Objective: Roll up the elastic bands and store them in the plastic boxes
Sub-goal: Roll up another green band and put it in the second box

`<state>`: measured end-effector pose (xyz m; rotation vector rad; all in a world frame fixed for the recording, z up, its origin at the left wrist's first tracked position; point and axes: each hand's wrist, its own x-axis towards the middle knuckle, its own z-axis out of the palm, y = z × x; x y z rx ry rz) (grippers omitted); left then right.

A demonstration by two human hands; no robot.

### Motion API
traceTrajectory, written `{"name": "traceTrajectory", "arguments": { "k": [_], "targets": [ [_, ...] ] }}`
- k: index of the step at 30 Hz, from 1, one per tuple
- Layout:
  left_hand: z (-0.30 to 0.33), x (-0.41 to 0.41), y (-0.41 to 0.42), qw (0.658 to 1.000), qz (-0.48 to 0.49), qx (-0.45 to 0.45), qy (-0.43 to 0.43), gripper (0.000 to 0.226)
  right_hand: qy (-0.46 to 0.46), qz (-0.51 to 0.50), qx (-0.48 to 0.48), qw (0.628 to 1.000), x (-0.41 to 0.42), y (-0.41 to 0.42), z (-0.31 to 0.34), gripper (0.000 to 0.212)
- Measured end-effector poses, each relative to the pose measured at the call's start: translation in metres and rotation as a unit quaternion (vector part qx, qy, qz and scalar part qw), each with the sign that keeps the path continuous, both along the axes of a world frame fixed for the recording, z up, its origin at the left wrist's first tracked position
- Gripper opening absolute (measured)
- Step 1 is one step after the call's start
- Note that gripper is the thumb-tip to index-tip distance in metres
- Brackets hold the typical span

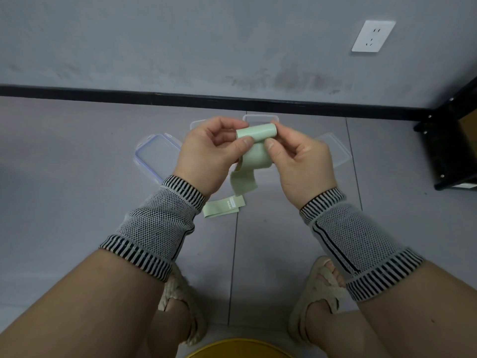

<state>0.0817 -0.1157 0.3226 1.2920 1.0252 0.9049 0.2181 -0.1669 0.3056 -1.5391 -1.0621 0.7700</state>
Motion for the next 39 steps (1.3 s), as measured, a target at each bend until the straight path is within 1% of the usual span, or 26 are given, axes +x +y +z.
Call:
{"name": "traceTrajectory", "arguments": {
  "k": [3, 5, 14, 18, 20, 21, 22, 23, 25, 26, 28, 30, 32, 35, 37, 39],
  "targets": [
    [-0.001, -0.001, -0.001, 1.0, 0.001, 0.002, 0.005, 0.019, -0.085, -0.009, 0.003, 0.996, -0.003, -0.002, -0.002, 0.035],
    [-0.001, 0.001, -0.002, 1.0, 0.001, 0.001, 0.007, 0.019, -0.12, -0.014, 0.002, 0.993, -0.004, -0.003, -0.003, 0.035],
    [-0.008, 0.002, -0.004, 1.0, 0.004, -0.011, 0.019, 0.019, -0.227, -0.006, -0.018, 0.974, -0.008, -0.004, -0.002, 0.036],
    [-0.009, 0.002, -0.003, 1.0, 0.001, 0.004, 0.026, 0.018, -0.25, 0.006, -0.01, 0.968, -0.007, -0.004, -0.002, 0.036],
    [-0.009, -0.001, -0.001, 0.999, 0.0, 0.016, 0.038, 0.018, -0.258, 0.027, -0.027, 0.965, -0.007, -0.004, -0.001, 0.036],
    [-0.009, -0.004, 0.001, 0.999, -0.003, 0.021, 0.043, 0.017, -0.235, 0.033, -0.036, 0.971, -0.006, -0.004, 0.0, 0.036],
    [-0.008, -0.005, 0.003, 0.999, -0.008, 0.024, 0.046, 0.017, -0.179, 0.035, -0.038, 0.982, -0.004, -0.003, 0.001, 0.036],
    [-0.008, -0.007, 0.004, 0.999, -0.013, 0.026, 0.043, 0.019, -0.104, 0.032, -0.035, 0.993, -0.004, -0.002, 0.003, 0.033],
    [-0.006, -0.006, 0.004, 0.999, -0.025, 0.032, 0.032, 0.021, 0.03, 0.021, -0.031, 0.999, 0.0, 0.0, 0.008, 0.018],
    [-0.005, -0.004, 0.003, 0.998, -0.031, 0.037, 0.032, 0.021, 0.077, 0.025, -0.033, 0.996, 0.002, 0.0, 0.011, 0.01],
    [-0.004, -0.001, 0.001, 0.997, -0.046, 0.048, 0.036, 0.023, 0.115, 0.04, -0.042, 0.992, 0.006, 0.0, 0.014, 0.004],
    [-0.003, 0.003, -0.001, 0.997, -0.054, 0.05, 0.033, 0.025, 0.114, 0.043, -0.055, 0.991, 0.009, 0.001, 0.014, 0.005],
    [-0.004, 0.005, -0.002, 0.998, -0.038, 0.041, 0.024, 0.029, 0.127, 0.028, -0.055, 0.99, 0.011, 0.001, 0.013, 0.006],
    [-0.009, 0.005, -0.001, 0.999, 0.017, 0.03, 0.039, 0.033, 0.198, -0.009, -0.042, 0.979, 0.011, 0.003, 0.014, 0.007],
    [-0.013, 0.006, -0.001, 0.997, 0.013, 0.018, 0.069, 0.033, 0.249, -0.027, -0.037, 0.967, 0.01, 0.003, 0.015, 0.011],
    [-0.015, 0.008, -0.002, 0.996, 0.003, 0.001, 0.088, 0.029, 0.276, -0.032, -0.038, 0.96, 0.011, 0.004, 0.016, 0.013]
  ]
}}
